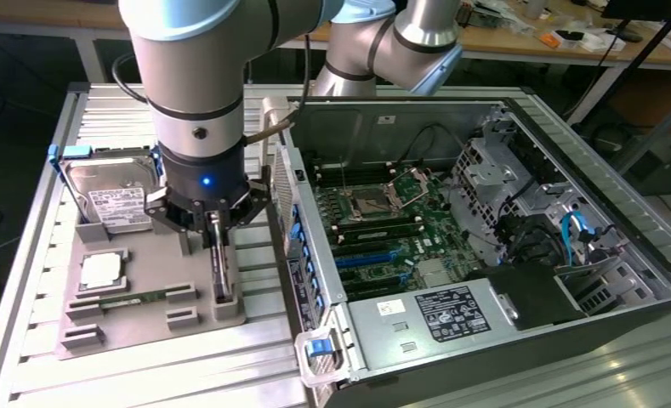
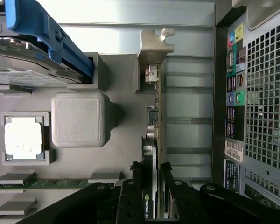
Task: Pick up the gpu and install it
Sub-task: 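Pick up the gpu and move the gpu toward the slot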
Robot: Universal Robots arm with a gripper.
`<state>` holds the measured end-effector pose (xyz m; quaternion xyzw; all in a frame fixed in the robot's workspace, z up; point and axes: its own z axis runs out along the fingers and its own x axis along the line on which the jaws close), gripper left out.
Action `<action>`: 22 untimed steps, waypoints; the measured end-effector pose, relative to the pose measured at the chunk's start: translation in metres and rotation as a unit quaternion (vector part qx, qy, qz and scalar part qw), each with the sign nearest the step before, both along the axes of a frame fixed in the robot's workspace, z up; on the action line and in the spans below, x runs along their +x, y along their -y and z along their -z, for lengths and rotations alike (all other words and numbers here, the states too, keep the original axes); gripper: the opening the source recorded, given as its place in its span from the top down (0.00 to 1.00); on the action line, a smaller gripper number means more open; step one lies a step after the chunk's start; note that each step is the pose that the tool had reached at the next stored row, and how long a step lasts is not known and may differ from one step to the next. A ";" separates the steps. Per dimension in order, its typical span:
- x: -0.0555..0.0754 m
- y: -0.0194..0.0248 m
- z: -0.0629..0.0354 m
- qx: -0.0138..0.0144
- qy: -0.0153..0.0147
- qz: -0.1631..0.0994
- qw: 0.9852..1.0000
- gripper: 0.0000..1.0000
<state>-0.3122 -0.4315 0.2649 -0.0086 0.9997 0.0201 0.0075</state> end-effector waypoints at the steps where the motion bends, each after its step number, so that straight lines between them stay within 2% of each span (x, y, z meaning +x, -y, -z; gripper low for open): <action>1: 0.000 0.0000 -0.0028 0.000 0.000 0.000 1.000 0.73; 15: 0.000 0.0000 -0.0299 0.000 0.000 0.000 1.000 0.73; 18: 0.000 0.0000 -0.0382 -0.001 0.000 0.000 1.000 0.73; 22: 0.000 0.0000 -0.0565 -0.002 0.000 0.000 1.000 0.73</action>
